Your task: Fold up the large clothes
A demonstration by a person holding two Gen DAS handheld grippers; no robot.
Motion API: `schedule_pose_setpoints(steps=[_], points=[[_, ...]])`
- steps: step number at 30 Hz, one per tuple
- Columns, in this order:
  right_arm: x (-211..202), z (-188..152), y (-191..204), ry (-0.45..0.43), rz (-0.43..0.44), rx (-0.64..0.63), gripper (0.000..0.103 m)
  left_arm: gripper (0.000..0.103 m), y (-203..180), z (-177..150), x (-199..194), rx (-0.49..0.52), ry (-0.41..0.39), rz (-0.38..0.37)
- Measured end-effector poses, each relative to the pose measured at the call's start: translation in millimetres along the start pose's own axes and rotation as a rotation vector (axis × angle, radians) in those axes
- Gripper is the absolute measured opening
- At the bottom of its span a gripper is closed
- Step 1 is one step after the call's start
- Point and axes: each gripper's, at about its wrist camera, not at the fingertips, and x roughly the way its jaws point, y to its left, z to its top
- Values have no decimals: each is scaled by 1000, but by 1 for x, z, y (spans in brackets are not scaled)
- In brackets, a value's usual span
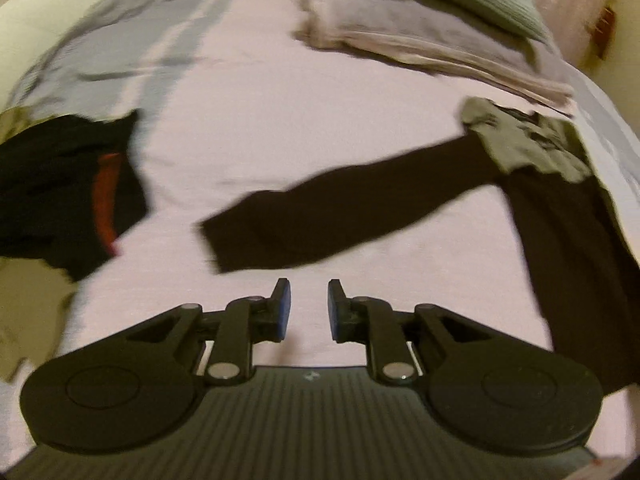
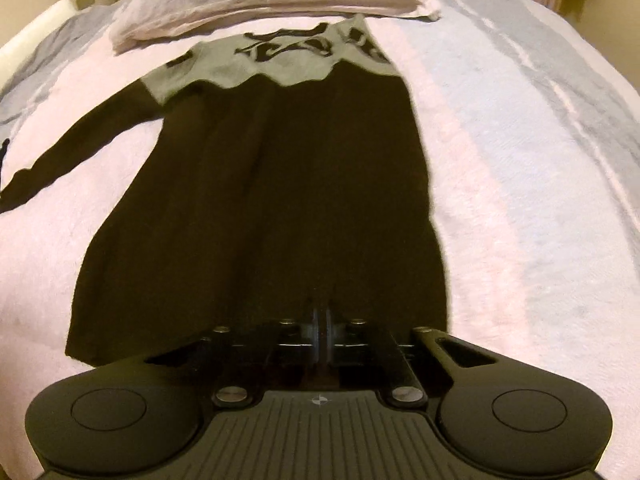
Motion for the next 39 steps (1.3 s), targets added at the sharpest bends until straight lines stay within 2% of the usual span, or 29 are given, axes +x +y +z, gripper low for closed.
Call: schedule_pose_setpoints(steps=[2,5,8,12,15,17,20,23,25,28,30,32,34,36,39], points=[[-16,9,-15,-27,-3,27,0,16,-28,3,2,47,0,-19],[-45,29,-59,-82,4,96,0,17,-71,12,7,96,2,-52],[-74,65,-128,-142,-43,112,0,18,-122,26,13,119,-3,-72],[-90,120,-233,-204,-138,82,0,20,-193,49,25,138,-13,-69],[-76,161,-315,-219,-218,62,0,25,-240,65,37,136,-18,-65],[-46,183,-368,-198,-262,83,0,27,-268,72,46,117,-17,-61],[-4,197,-405,-145,-324,107,0,28,-295,71,57,106,9,-61],[2,191,-400,-174,-283,94,12,34,-306,60,56,128,41,-43],[2,183,-382,-177,-213,81,28,34,-300,49,50,114,67,-27],[-2,152,-335,-155,-25,106,34,36,-280,31,38,72,100,-16],[-8,121,-295,-118,131,132,35,42,-266,18,30,65,111,-19],[-10,87,-255,-58,263,136,37,46,-249,1,25,45,132,-41],[-7,57,-218,10,350,129,41,48,-234,-16,23,36,153,-82],[-4,28,-182,62,398,105,44,49,-223,-31,23,32,174,-112],[7,-3,-152,97,398,128,48,52,-207,-54,28,39,214,-190]])
